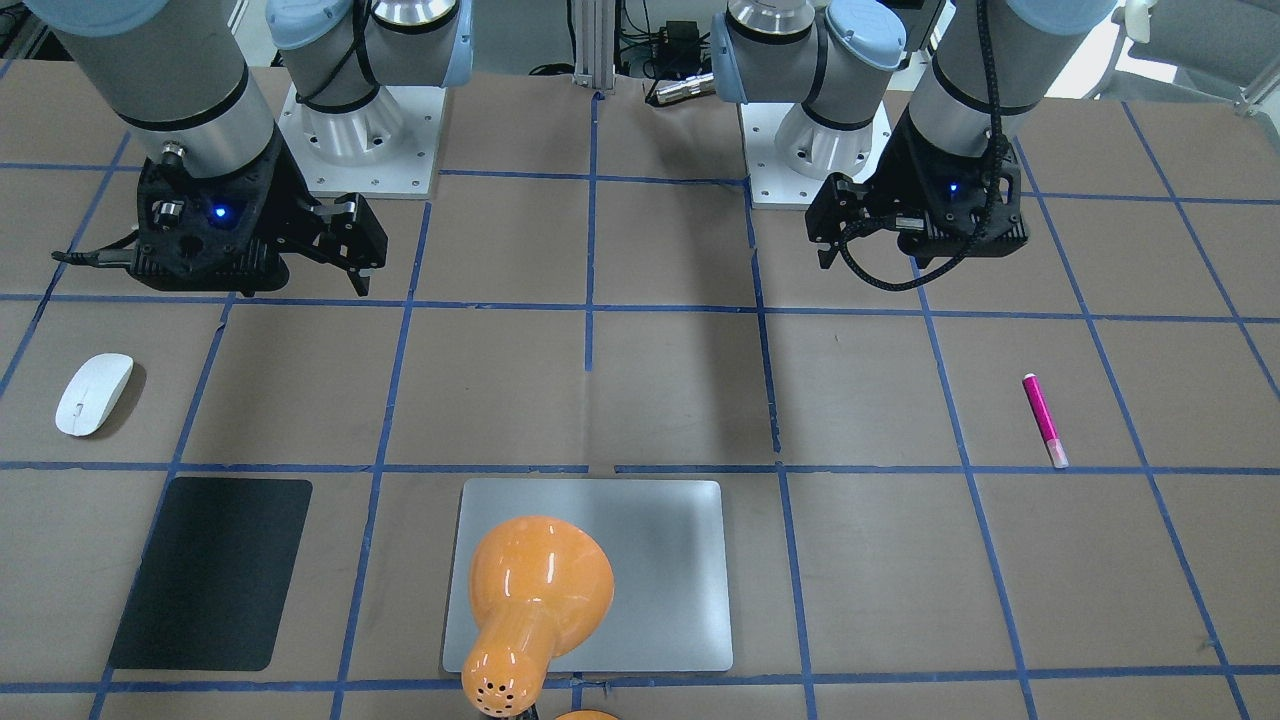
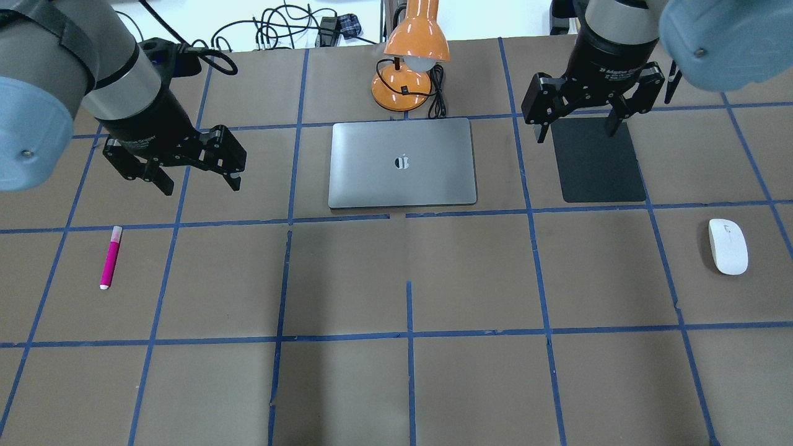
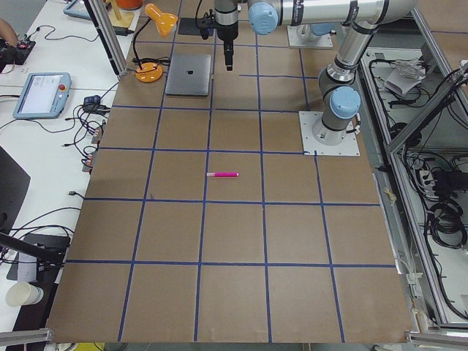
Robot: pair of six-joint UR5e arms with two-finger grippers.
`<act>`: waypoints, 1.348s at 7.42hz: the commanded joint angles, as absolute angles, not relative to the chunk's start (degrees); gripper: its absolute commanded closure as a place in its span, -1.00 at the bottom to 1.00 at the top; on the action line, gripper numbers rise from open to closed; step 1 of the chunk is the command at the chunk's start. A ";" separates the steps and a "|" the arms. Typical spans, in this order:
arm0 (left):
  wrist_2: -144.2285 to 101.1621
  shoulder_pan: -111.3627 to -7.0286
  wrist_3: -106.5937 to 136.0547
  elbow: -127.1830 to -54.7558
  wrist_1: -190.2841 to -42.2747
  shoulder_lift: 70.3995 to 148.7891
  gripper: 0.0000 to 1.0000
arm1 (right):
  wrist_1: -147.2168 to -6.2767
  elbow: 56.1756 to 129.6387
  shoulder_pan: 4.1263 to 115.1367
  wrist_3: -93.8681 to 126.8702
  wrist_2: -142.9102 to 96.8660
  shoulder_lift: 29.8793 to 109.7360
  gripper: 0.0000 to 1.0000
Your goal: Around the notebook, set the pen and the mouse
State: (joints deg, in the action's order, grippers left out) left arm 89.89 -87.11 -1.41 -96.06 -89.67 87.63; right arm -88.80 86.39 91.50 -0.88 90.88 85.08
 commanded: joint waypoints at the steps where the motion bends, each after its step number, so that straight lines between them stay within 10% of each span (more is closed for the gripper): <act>1: 89.91 -86.93 -1.41 -96.06 -89.82 87.63 -1.00 | -88.60 86.48 91.49 -0.88 90.88 85.08 -1.00; 5: 89.48 -86.75 -1.49 -96.24 -89.65 87.71 -1.00 | -88.07 86.66 90.88 -0.79 91.05 84.99 -1.00; 10: 90.96 -84.57 -1.41 -96.24 -89.65 88.32 -1.00 | -102.09 99.13 63.66 -22.25 97.11 75.88 -0.88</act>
